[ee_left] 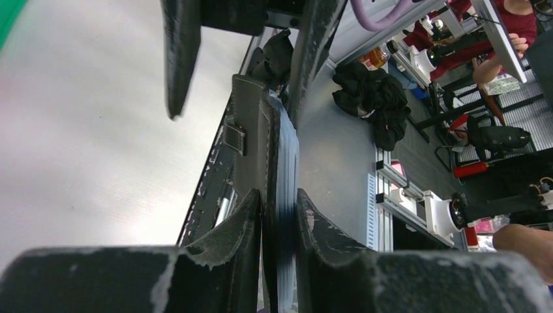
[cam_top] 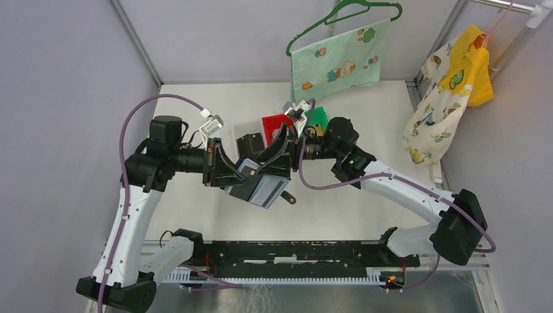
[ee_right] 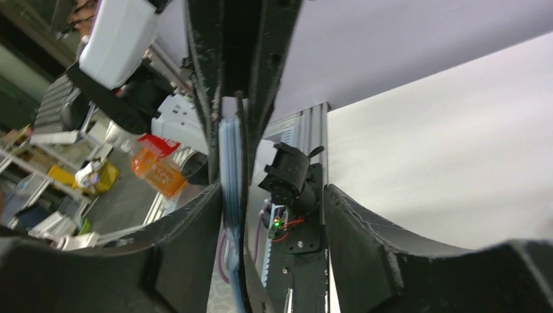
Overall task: Take the credit cards out of the card holder
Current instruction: Remove the credit card from the card holder.
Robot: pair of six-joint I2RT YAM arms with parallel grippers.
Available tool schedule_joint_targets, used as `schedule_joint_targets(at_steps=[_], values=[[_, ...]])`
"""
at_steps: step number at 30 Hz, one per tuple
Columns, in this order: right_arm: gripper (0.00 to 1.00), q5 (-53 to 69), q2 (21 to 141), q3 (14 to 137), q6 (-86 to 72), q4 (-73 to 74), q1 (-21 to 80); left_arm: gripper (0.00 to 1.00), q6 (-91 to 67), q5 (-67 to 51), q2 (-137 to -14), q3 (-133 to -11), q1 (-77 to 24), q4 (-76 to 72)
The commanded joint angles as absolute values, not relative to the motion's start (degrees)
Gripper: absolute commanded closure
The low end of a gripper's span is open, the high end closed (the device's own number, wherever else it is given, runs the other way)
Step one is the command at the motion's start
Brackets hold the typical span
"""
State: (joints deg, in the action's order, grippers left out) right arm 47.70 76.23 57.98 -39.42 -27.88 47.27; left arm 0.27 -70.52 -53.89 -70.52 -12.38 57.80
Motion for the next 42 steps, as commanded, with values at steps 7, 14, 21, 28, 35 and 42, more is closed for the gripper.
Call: schedule_joint_targets(at_steps=[7, 14, 21, 28, 35, 42], values=[[0.21, 35.75, 64.94, 56.96, -39.31, -21.8, 36.72, 0.98, -7.14, -66.05, -54.79, -71.28, -12.39, 51.57], [0.17, 39.53, 63.5, 51.49, -45.15, -28.96, 39.01, 0.98, -13.08, -57.87, -55.18, -72.09, -11.69, 43.0], [0.16, 40.9, 66.82, 47.92, -49.42, -35.72, 44.45, 0.98, -21.63, -58.36, -57.14, -70.57, -10.28, 35.06], [0.19, 44.22, 71.92, 44.92, -59.07, -50.63, 45.24, 0.98, -23.14, -59.02, -57.6, -70.55, -10.28, 33.59], [0.22, 44.48, 76.22, 45.65, -63.76, -57.48, 46.05, 0.98, -23.38, -60.21, -57.99, -69.58, -10.27, 32.88], [0.24, 44.03, 78.88, 47.91, -64.97, -58.65, 46.26, 0.98, -23.1, -60.98, -57.9, -69.1, -10.31, 33.09]])
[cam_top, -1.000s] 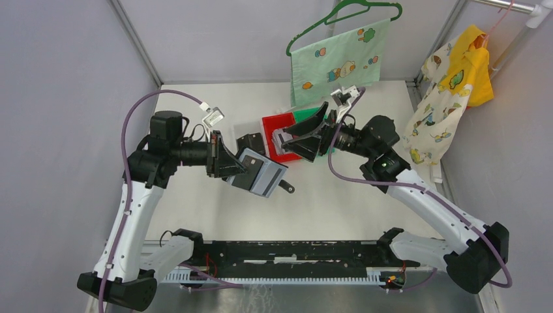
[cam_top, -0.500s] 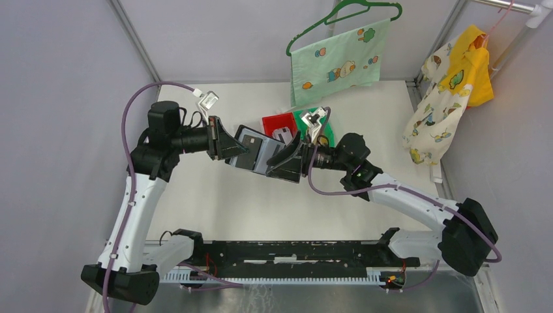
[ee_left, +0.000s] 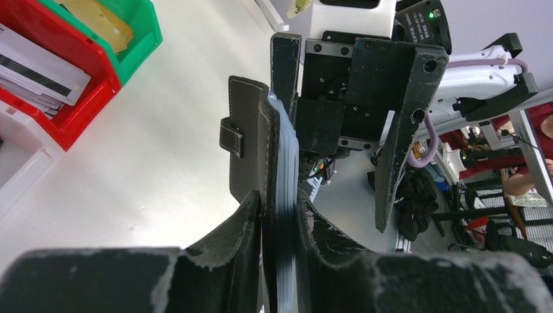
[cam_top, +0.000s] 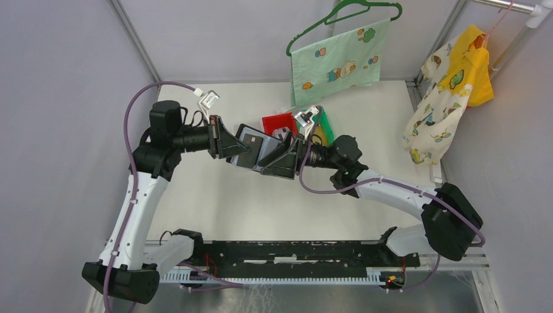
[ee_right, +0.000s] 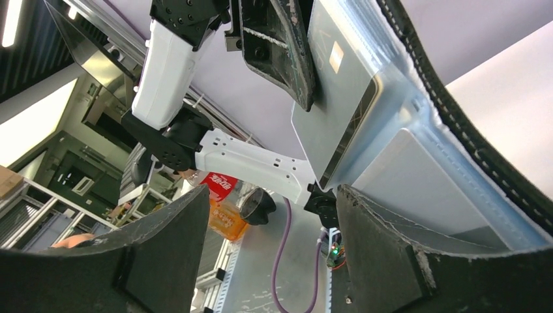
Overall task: Take the credit cards out of the card holder
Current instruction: Remove the credit card from the card holder.
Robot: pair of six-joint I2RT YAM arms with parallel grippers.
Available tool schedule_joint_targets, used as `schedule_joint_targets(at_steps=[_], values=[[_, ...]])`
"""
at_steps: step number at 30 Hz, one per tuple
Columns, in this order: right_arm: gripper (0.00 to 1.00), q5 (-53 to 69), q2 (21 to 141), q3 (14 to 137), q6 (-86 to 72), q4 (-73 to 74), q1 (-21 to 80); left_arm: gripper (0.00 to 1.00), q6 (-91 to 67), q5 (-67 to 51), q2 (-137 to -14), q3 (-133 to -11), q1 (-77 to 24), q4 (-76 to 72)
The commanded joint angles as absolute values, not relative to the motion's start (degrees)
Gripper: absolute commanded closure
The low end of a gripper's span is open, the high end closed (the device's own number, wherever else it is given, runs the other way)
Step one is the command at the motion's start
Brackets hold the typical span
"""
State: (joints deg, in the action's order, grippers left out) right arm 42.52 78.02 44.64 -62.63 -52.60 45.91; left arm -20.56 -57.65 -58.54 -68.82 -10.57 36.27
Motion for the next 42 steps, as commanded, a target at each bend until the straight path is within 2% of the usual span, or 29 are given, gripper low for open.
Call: schedule_joint_targets(at_steps=[1, 18, 21, 25, 27, 37, 42], values=[[0.24, 44.03, 79.33, 48.41, -65.11, -58.83, 46.47, 0.98, -22.89, -60.96, -57.77, -69.08, -10.29, 33.3], [0.38, 39.36, 84.39, 50.03, -70.44, -65.33, 47.45, 0.98, -21.9, -58.56, -58.11, -69.34, -10.18, 34.61], [0.44, 36.38, 84.45, 49.23, -71.37, -67.34, 47.4, 0.98, -21.71, -58.29, -58.02, -69.18, -10.1, 34.59], [0.63, 34.12, 86.07, 49.91, -73.53, -70.92, 47.5, 0.98, -20.96, -58.08, -57.47, -68.72, -10.11, 34.86], [0.69, 33.1, 86.63, 50.27, -74.37, -72.45, 47.46, 0.98, -20.21, -57.49, -56.55, -68.34, -10.07, 34.92], [0.7, 28.92, 88.57, 51.86, -76.26, -76.26, 47.44, 0.98, -17.27, -55.57, -54.9, -67.44, -10.02, 35.96], [0.75, 26.4, 87.78, 53.14, -72.96, -68.72, 47.46, 0.98, -17.19, -58.4, -55.37, -67.26, -10.08, 35.87]])
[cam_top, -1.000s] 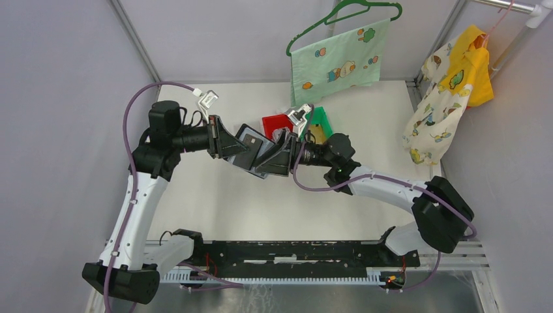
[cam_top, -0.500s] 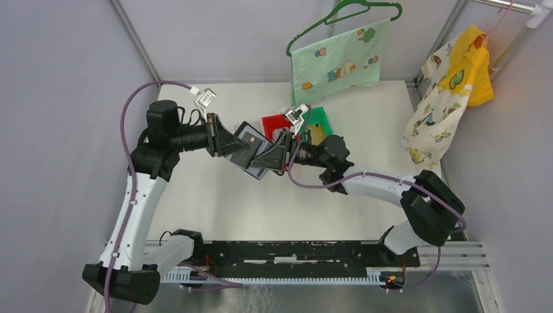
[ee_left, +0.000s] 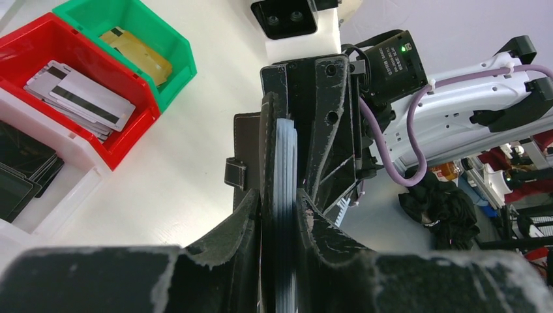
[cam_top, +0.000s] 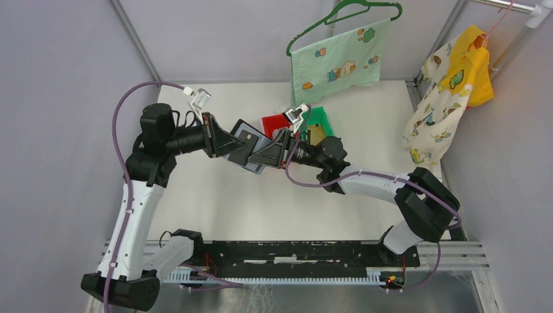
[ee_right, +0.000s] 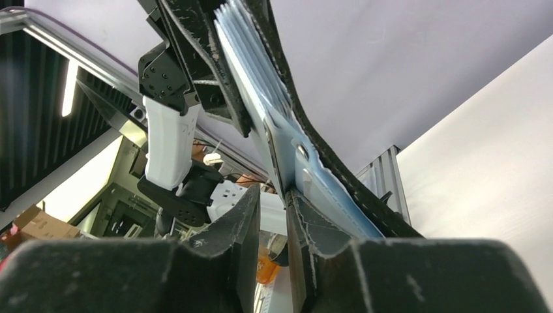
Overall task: Take the credit cards out of the card holder
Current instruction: Remove the credit card from the card holder.
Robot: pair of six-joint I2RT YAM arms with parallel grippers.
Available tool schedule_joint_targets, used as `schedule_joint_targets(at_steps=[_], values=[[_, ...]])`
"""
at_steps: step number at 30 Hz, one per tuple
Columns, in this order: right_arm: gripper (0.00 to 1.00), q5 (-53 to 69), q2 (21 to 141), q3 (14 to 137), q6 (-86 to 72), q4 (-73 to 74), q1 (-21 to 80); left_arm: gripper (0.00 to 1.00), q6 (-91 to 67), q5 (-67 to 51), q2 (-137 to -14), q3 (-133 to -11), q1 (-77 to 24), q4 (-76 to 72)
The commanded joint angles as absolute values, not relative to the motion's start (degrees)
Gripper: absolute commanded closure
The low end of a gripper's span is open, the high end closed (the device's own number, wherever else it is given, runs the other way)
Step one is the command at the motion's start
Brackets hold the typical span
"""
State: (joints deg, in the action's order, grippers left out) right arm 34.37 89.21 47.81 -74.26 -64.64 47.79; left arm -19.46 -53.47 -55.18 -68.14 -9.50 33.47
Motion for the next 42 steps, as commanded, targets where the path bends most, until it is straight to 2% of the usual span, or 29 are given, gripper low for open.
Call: schedule_joint_targets(at_steps=[1, 5, 10, 18, 22, 27, 29, 32, 33, 37, 42], values=[[0.76, 25.76, 87.6, 52.73, -72.89, -68.83, 47.46, 0.98, -17.27, -58.74, -55.48, -67.24, -10.02, 35.72], [0.77, 25.54, 87.9, 53.49, -72.91, -69.03, 47.44, 0.98, -17.38, -58.73, -56.23, -66.75, -10.01, 35.57], [0.79, 25.15, 87.53, 58.63, -67.88, -58.55, 47.37, 0.95, -20.41, -58.97, -55.77, -65.1, -10.01, 32.01], [1.0, 26.1, 85.38, 55.76, -67.72, -60.76, 47.28, 0.92, -20.83, -59.77, -55.82, -65.43, -9.85, 32.8], [1.0, 25.88, 83.9, 52.61, -67.86, -62.04, 47.29, 0.88, -21.92, -62.63, -56.47, -65.48, -9.78, 32.62], [1.0, 25.69, 82.37, 50.68, -67.35, -61.58, 46.69, 0.78, -24.45, -66.92, -57.65, -65.51, -9.55, 31.39], [1.0, 25.9, 81.94, 50.07, -67.21, -61.47, 46.54, 0.81, -25.43, -67.29, -57.72, -65.64, -9.43, 30.69], [1.0, 26.18, 81.62, 49.32, -67.15, -61.87, 46.39, 0.96, -27.79, -67.86, -57.0, -65.49, -9.19, 28.74], [1.0, 26.35, 81.56, 49.18, -67.15, -61.87, 46.41, 0.98, -28.79, -68.29, -56.7, -65.4, -9.17, 27.76], [1.0, 26.43, 81.22, 48.22, -67.16, -62.3, 46.4, 0.98, -32.48, -73.78, -56.23, -65.7, -9.14, 25.07], [1.0, 26.2, 80.77, 47.38, -66.58, -62.22, 46.41, 0.96, -32.75, -74.27, -55.32, -66.53, -9.18, 25.93]])
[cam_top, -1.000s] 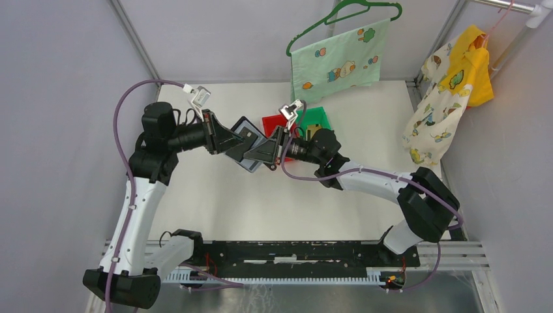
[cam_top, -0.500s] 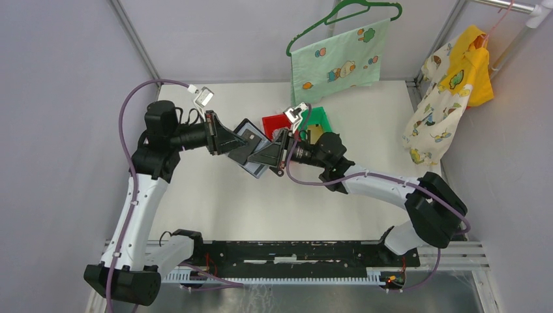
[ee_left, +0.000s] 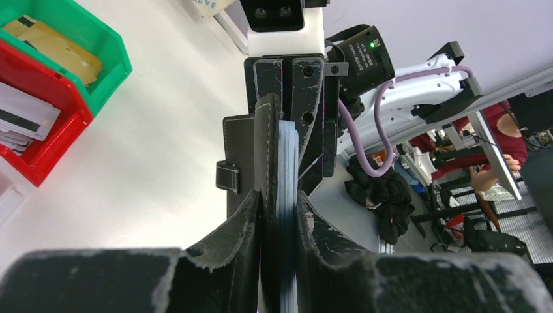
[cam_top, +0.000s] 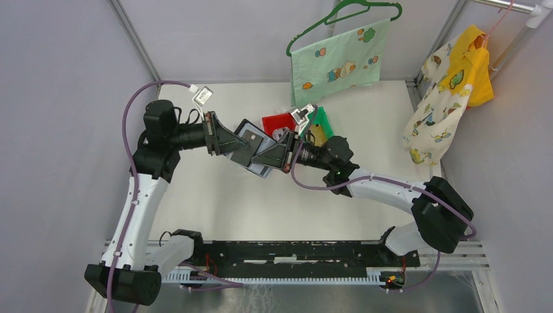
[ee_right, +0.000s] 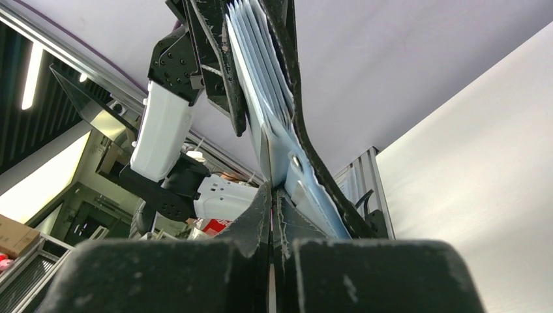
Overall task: Take the credit cards out of the card holder
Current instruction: Remove the credit card from the card holder.
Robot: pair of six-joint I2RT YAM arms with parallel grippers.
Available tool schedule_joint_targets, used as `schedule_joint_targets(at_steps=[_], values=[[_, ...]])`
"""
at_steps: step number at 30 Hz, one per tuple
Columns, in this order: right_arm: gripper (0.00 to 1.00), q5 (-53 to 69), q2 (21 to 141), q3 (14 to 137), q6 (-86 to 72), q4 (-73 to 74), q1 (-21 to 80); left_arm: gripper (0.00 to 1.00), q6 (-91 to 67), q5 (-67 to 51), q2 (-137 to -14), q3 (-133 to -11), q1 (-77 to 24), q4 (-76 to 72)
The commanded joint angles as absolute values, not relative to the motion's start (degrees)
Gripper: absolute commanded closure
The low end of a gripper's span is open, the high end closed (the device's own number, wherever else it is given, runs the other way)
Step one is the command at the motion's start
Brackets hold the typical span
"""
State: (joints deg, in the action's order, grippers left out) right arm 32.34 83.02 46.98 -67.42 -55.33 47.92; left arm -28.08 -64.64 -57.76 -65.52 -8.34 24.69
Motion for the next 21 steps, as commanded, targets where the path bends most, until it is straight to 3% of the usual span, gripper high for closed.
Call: schedule_joint_targets(at_steps=[1, 13, 21], values=[[1.0, 26.28, 80.86, 47.37, -66.56, -62.3, 46.41, 0.95, -32.74, -74.3, -55.31, -66.53, -9.21, 26.05], [1.0, 27.38, 81.04, 48.34, -65.84, -61.22, 46.34, 0.69, -26.95, -76.39, -56.67, -69.08, -9.13, 33.33], [1.0, 27.86, 80.58, 47.35, -65.59, -61.0, 46.15, 0.76, -22.5, -79.24, -60.08, -73.28, -9.16, 37.82]])
